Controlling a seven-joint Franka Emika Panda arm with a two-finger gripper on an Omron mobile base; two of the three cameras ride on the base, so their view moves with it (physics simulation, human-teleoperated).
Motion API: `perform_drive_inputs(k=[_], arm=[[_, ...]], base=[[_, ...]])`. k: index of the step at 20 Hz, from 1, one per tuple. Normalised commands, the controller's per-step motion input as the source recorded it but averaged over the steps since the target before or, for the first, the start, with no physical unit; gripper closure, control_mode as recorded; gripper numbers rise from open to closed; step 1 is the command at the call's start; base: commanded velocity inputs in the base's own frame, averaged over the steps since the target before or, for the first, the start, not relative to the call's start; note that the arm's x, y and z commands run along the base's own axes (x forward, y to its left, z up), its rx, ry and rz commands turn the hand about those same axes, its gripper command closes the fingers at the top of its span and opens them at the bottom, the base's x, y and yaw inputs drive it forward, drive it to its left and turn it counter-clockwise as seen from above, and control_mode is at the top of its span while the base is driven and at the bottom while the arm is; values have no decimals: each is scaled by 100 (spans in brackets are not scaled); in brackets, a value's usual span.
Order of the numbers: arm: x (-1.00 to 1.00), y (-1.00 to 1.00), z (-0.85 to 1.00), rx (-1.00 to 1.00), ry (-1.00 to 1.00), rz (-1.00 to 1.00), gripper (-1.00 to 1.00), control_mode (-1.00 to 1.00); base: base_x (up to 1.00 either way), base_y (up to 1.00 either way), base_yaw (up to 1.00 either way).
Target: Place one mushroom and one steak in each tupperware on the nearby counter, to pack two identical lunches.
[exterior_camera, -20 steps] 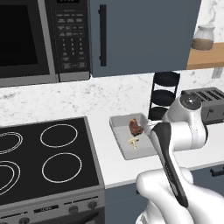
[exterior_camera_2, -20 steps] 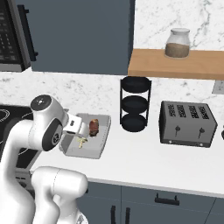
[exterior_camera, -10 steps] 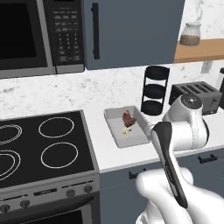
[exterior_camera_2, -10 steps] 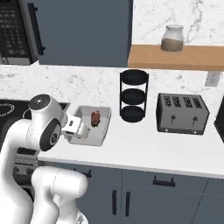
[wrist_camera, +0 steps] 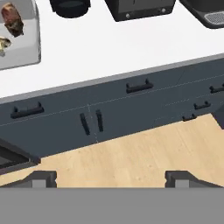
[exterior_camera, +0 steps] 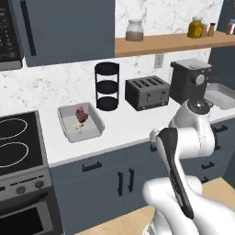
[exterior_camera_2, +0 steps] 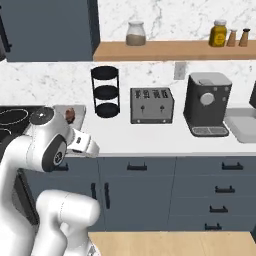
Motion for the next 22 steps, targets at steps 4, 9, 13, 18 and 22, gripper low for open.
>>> perform_drive_inputs(k=[4,9,13,18,22], arm=[[0,0,0,0,0,0,-100,100],[0,0,0,0,0,0,-100,100],[0,0,0,0,0,0,-100,100],[0,0,0,0,0,0,-100,100],[0,0,0,0,0,0,-100,100]], base=[[-41,-100,-34],[-7,-100,-18],[14,-100,-2],[36,-100,5],[40,-100,18]])
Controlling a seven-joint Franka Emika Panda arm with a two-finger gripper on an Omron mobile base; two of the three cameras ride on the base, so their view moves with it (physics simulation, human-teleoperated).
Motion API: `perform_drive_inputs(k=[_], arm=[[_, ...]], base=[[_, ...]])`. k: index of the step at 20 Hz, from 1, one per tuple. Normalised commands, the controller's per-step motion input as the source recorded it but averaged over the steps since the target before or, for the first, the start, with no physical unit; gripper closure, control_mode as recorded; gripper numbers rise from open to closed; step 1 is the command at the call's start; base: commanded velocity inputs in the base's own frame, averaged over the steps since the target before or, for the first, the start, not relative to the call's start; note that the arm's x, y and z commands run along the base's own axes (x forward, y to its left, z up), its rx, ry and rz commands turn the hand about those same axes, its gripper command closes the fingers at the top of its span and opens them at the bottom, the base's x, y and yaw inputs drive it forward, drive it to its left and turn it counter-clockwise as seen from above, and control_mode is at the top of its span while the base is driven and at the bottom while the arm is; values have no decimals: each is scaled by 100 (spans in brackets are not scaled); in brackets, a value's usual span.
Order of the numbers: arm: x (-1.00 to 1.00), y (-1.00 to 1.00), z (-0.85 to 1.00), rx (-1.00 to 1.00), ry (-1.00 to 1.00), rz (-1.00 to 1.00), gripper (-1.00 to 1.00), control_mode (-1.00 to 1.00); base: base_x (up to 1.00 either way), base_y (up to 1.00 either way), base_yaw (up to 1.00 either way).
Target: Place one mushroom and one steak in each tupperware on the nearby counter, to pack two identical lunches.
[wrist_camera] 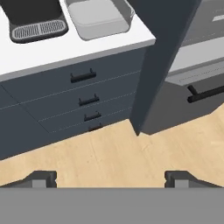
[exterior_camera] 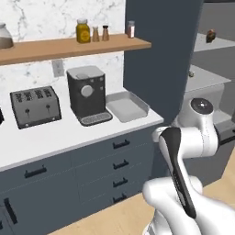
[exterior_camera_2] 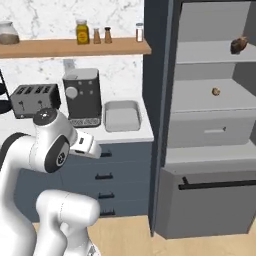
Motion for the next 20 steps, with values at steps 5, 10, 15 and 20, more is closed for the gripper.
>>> perform_drive_inputs(k=[5,10,15,20], arm=[[0,0,0,0,0,0,-100,100],[0,0,0,0,0,0,-100,100],[0,0,0,0,0,0,-100,100],[0,0,0,0,0,0,-100,100]], base=[[38,-100,28],[36,-100,31],[25,-98,20],[34,-56,-13]])
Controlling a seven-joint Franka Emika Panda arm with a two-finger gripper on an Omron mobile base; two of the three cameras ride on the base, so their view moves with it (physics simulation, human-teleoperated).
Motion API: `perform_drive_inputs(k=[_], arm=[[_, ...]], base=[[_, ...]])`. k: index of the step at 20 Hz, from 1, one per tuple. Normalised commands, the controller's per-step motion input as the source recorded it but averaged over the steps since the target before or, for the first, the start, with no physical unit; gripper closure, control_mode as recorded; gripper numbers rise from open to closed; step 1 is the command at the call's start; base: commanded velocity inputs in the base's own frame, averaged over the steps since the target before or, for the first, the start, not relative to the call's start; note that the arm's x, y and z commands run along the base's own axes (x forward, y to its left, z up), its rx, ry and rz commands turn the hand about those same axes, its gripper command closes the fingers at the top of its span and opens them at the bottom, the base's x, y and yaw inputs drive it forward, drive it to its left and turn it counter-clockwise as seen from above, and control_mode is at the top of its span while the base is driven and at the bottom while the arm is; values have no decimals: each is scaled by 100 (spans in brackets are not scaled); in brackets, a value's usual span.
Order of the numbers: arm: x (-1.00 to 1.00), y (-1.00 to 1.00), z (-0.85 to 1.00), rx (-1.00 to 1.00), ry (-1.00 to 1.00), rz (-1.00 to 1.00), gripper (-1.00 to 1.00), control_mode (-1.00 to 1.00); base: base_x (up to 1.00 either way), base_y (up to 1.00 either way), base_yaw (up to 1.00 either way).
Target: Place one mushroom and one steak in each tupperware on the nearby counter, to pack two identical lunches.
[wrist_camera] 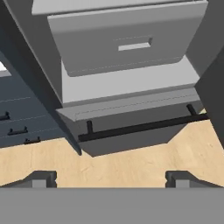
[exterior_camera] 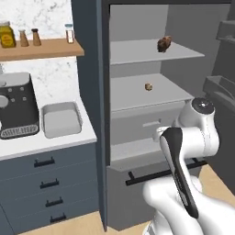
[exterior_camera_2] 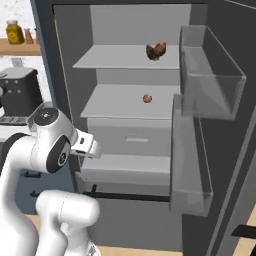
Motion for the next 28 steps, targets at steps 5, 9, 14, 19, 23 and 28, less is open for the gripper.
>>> perform_drive_inputs(k=[5,9,14,19,23,28], arm=[[0,0,0,0,0,0,-100,100],[0,0,0,0,0,0,-100,100],[0,0,0,0,0,0,-100,100],[0,0,0,0,0,0,-100,100],[0,0,0,0,0,0,-100,100],[0,0,0,0,0,0,-100,100]], base=[[32,-5,-24],[41,1,-17],[82,0,-6],[56,-3,0],[26,-24,2],[12,-29,-1]])
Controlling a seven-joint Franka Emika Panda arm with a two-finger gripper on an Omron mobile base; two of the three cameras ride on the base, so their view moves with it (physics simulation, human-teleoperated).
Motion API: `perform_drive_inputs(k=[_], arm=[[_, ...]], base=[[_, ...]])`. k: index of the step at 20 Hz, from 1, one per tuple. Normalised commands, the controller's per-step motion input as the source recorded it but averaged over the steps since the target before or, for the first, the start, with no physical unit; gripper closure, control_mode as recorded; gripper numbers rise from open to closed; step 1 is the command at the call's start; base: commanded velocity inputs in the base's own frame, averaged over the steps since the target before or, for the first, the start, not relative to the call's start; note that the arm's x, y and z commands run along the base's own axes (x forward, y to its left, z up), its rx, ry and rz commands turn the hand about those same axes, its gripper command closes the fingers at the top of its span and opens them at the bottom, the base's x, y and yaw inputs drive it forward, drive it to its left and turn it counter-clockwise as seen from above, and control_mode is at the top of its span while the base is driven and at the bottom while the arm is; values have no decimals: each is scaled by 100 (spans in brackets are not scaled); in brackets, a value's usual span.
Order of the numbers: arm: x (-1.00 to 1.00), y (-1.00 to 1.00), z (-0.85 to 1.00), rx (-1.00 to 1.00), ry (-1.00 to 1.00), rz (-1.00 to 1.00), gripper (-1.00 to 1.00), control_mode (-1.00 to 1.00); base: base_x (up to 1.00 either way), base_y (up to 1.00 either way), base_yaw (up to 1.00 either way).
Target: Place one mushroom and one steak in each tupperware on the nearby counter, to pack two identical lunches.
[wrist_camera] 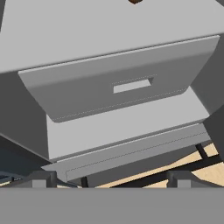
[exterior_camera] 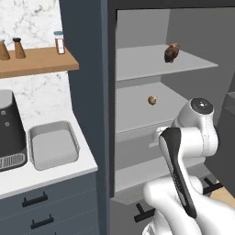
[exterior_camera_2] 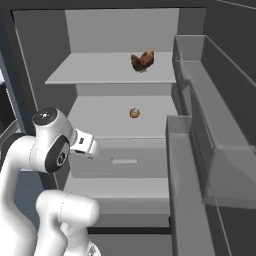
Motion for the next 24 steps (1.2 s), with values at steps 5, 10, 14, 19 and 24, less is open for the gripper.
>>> perform_drive_inputs(k=[5,10,14,19,24], arm=[[0,0,0,0,0,0,-100,100],[0,0,0,0,0,0,-100,100],[0,0,0,0,0,0,-100,100],[0,0,0,0,0,0,-100,100],[-8,-3,8,1,-9,-1,-100,-100]], base=[[9,-31,-4],[0,-7,-2],[0,0,0],[0,0,0],[-2,0,0]])
